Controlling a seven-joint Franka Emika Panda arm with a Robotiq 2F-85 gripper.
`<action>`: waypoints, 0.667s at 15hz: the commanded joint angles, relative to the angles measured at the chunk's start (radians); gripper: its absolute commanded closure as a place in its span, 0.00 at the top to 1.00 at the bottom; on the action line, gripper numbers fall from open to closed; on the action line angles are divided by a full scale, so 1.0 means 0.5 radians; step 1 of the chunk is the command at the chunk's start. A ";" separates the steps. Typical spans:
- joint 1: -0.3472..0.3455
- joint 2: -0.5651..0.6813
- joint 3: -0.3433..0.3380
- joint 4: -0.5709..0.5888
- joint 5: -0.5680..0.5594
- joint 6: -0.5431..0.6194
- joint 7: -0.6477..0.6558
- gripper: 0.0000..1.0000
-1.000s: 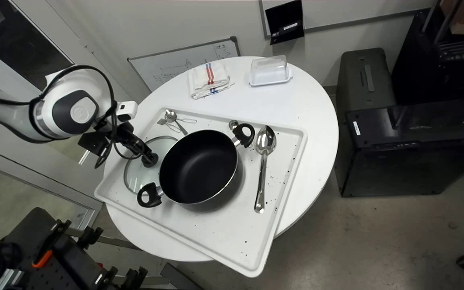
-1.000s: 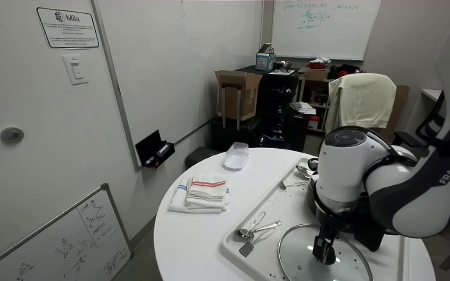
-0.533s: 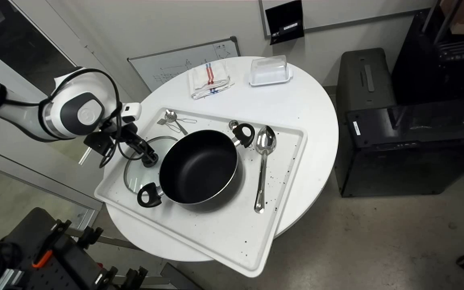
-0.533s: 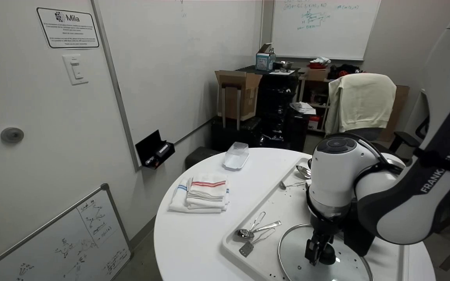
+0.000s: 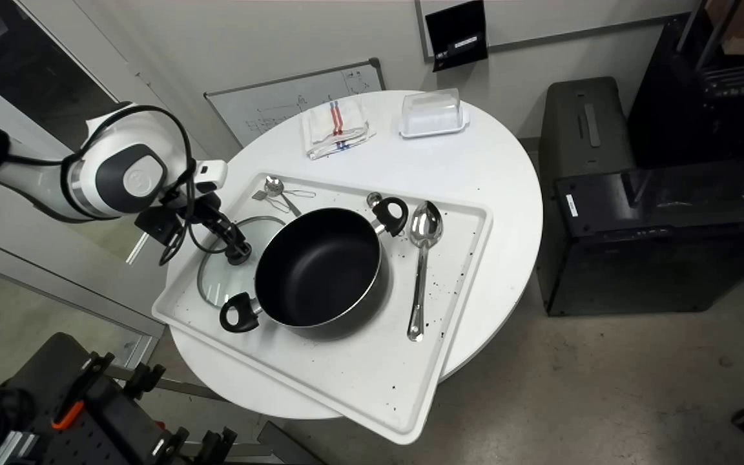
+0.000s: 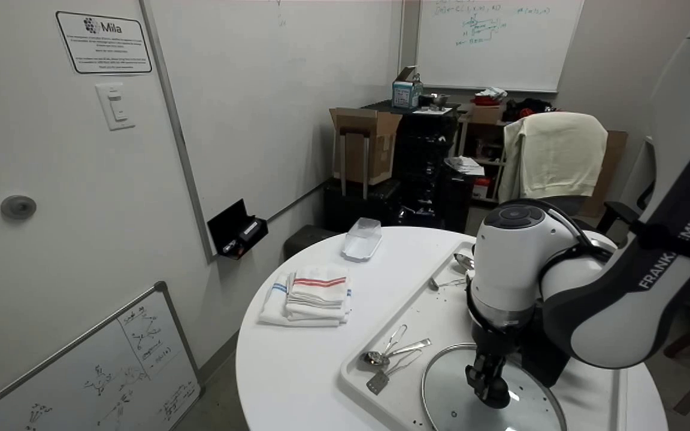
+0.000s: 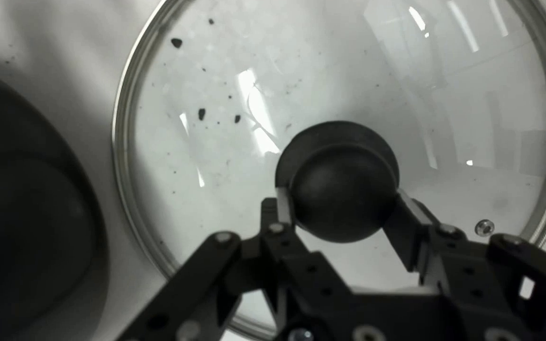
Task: Put the lid on the pot
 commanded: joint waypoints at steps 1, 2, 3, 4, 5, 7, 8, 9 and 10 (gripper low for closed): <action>0.023 0.000 -0.020 -0.012 0.040 0.053 -0.031 0.25; 0.020 -0.020 -0.020 -0.031 0.037 0.047 -0.040 0.24; 0.022 -0.038 -0.023 -0.048 0.033 0.047 -0.044 0.24; 0.013 -0.071 -0.015 -0.077 0.031 0.038 -0.059 0.24; 0.001 -0.098 -0.005 -0.104 0.031 0.049 -0.074 0.24; -0.007 -0.179 0.004 -0.182 0.027 0.053 -0.102 0.24; -0.022 -0.221 0.016 -0.225 0.029 0.051 -0.122 0.24; -0.016 -0.265 0.010 -0.267 0.024 0.047 -0.127 0.24; -0.025 -0.315 0.016 -0.316 0.021 0.054 -0.147 0.24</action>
